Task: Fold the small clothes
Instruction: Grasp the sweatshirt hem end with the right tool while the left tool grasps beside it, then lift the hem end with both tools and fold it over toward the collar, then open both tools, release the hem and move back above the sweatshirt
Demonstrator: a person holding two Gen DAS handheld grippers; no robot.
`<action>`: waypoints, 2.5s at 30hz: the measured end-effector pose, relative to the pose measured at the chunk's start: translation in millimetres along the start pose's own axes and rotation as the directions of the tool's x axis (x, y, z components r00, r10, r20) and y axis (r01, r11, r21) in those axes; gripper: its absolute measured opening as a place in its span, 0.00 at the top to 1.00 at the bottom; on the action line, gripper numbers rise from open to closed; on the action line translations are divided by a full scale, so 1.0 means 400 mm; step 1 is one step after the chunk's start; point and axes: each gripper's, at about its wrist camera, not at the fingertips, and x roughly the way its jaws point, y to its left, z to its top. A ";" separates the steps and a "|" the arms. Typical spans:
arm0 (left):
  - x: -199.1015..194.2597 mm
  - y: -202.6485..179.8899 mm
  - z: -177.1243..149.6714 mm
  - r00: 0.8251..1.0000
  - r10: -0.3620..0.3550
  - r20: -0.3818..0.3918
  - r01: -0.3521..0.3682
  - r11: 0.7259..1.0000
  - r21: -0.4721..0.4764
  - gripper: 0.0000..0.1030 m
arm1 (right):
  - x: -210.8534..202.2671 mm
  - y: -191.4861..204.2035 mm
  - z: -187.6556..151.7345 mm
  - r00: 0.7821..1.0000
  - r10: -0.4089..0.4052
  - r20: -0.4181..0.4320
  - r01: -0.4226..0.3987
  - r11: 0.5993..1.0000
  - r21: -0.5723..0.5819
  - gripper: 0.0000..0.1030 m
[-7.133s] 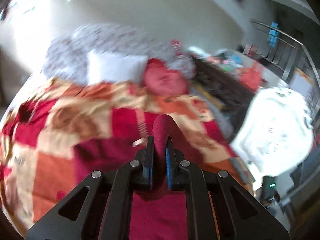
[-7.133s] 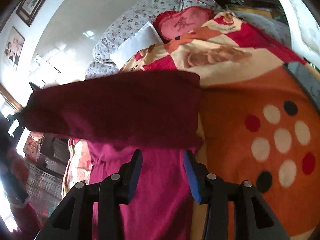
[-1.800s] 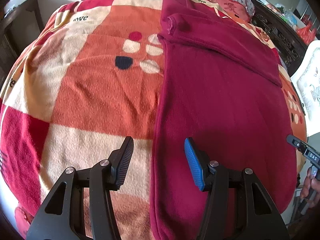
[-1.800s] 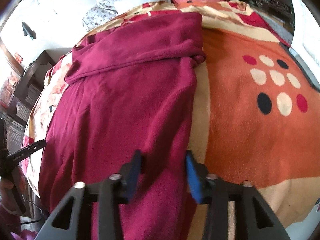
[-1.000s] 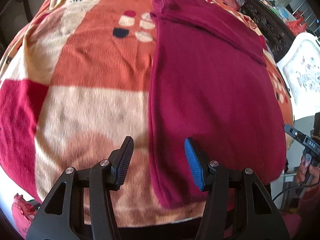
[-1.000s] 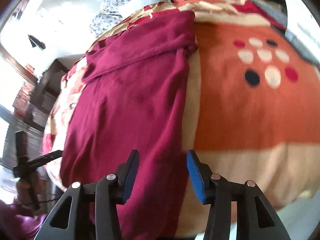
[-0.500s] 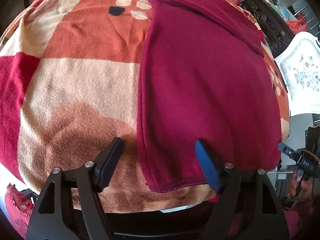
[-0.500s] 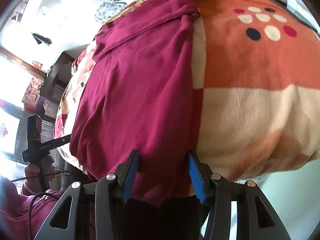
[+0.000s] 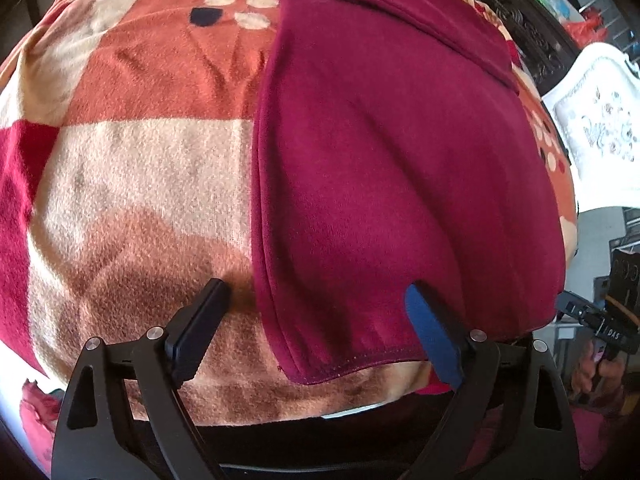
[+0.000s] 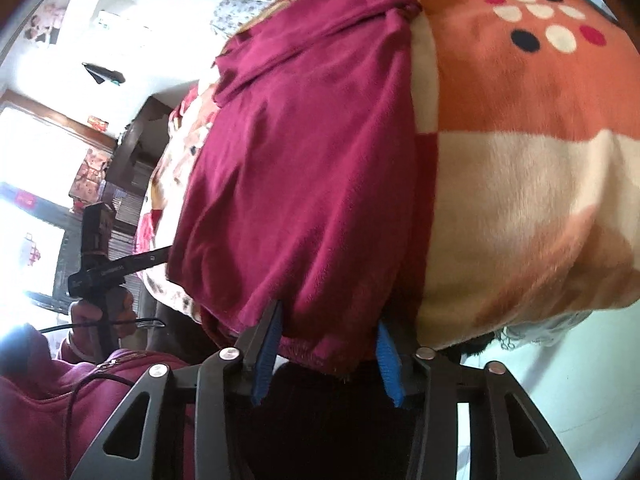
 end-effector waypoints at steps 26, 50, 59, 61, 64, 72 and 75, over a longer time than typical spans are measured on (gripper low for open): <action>-0.160 -0.011 0.087 0.971 -0.127 0.201 0.122 0.992 0.038 0.94 | -0.130 0.069 0.130 0.974 0.074 0.214 -0.054 0.994 -0.097 0.92; -0.088 -0.026 0.750 0.894 -0.048 0.446 0.074 0.996 -0.041 0.94 | -0.037 0.033 0.845 0.893 -0.035 0.449 0.091 0.991 -0.102 0.93; -0.047 -0.001 0.824 0.901 -0.111 0.419 0.133 0.991 -0.024 0.74 | 0.060 -0.084 0.967 0.930 -0.105 0.352 0.087 0.994 0.067 0.87; -0.058 0.008 0.827 0.896 -0.107 0.430 0.130 0.991 -0.024 0.55 | 0.040 -0.078 0.961 0.925 -0.079 0.371 0.066 0.997 0.048 0.82; -0.091 0.033 0.824 0.863 -0.088 0.498 0.138 0.988 -0.064 0.31 | 0.005 -0.061 0.956 0.896 -0.075 0.437 0.068 0.997 0.031 0.57; -0.105 0.017 0.813 0.866 -0.081 0.493 0.116 0.992 -0.041 0.31 | -0.019 -0.012 0.947 0.891 -0.058 0.450 0.064 0.998 0.001 0.57; -0.088 -0.009 0.812 0.876 -0.049 0.481 0.070 0.997 -0.025 0.31 | 0.004 0.013 0.942 0.898 -0.076 0.433 0.102 0.994 -0.036 0.57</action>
